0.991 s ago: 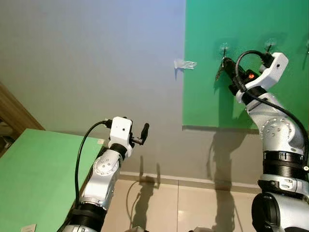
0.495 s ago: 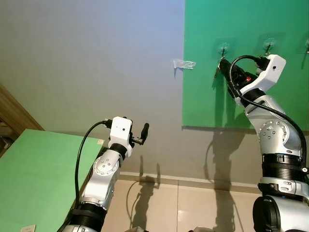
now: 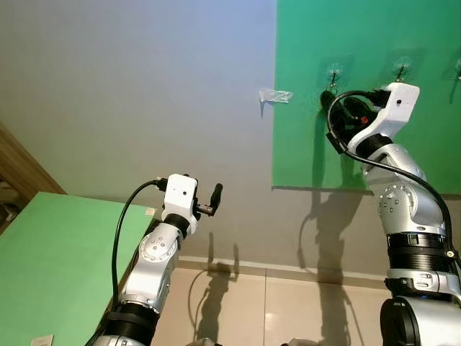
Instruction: Hang keys on a hook
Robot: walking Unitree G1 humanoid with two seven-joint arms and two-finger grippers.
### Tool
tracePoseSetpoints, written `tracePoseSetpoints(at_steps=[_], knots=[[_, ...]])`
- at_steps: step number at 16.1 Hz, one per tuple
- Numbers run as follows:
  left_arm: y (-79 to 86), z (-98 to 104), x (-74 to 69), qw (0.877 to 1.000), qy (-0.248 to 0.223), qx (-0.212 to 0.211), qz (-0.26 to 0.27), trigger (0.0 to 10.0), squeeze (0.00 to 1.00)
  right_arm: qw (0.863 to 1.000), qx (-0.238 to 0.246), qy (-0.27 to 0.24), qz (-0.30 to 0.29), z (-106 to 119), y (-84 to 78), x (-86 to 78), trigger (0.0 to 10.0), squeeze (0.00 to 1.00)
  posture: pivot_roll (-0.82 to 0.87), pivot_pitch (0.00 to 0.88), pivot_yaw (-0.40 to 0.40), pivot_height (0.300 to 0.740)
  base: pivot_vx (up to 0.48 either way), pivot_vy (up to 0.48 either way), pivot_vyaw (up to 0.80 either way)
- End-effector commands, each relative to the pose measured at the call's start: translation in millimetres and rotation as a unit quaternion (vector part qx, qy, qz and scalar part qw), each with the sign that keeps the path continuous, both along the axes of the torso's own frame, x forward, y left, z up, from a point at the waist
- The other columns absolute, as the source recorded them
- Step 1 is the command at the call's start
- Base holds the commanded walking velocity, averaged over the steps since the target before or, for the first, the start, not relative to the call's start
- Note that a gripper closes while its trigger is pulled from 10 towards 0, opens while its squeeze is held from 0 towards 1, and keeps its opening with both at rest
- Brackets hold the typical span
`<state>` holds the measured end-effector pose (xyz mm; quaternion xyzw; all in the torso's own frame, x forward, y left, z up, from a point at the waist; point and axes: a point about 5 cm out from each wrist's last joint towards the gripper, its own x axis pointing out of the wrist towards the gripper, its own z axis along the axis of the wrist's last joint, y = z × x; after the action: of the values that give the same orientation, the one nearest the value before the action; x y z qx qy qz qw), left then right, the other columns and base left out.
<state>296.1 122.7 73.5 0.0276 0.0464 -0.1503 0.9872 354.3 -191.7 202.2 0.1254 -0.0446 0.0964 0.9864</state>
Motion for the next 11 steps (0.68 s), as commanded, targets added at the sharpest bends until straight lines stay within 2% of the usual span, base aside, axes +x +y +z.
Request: tracePoseSetpoints(at_steps=[1, 4, 5, 6, 7, 8, 11], knots=[[2.1, 1.7, 1.0, 1.0, -0.004, 0.007, 0.002, 10.0, 0.0, 1.0, -0.008, 0.008, -0.01, -6.1, -3.9, -0.4, 10.0, 1.0, -0.22, 0.0, 0.098, 0.74, 0.0, 0.0, 0.0], [2.4, 1.9, 1.9, 1.0, -0.003, 0.008, 0.001, 10.0, 0.0, 0.999, -0.034, 0.0, -0.02, -5.7, -5.2, -0.8, 10.0, 1.0, -0.23, 0.0, 0.101, 0.74, 0.0, 0.0, 0.0], [3.0, 1.9, 3.0, 1.0, -0.005, 0.019, 0.002, 10.0, 0.0, 0.995, -0.087, -0.002, -0.045, -9.1, -10.0, -2.8, 10.0, 1.0, -0.23, 0.0, 0.098, 0.74, 0.0, 0.0, 0.0], [4.5, 1.4, 3.8, 0.999, -0.004, 0.038, 0.006, 10.0, 0.0, 0.987, -0.142, 0.0, -0.073, -17.4, -16.4, -8.7, 10.0, 0.0, -0.23, 0.0, 0.098, 0.74, 0.0, 0.0, 0.0], [7.9, 0.8, 4.1, 0.999, -0.003, 0.044, 0.016, 10.0, 0.0, 0.981, -0.177, 0.005, -0.086, -28.7, -19.6, -17.8, 10.0, 0.0, -0.23, 0.0, 0.098, 0.74, 0.0, 0.0, 0.0], [10.2, 1.1, 3.6, 0.999, -0.004, 0.041, 0.021, 10.0, 0.0, 0.978, -0.186, 0.013, -0.091, -36.5, -20.4, -23.8, 10.0, 0.0, -0.23, 0.0, 0.098, 0.74, 0.0, 0.0, 0.0], [20.1, 3.9, -2.4, 0.999, -0.011, 0.026, 0.039, 10.0, 0.0, 0.96, -0.265, 0.025, -0.088, -74.2, -12.2, -56.5, 10.0, 0.0, -0.22, 0.0, 0.1, 0.74, 0.0, 0.0, 0.0]])
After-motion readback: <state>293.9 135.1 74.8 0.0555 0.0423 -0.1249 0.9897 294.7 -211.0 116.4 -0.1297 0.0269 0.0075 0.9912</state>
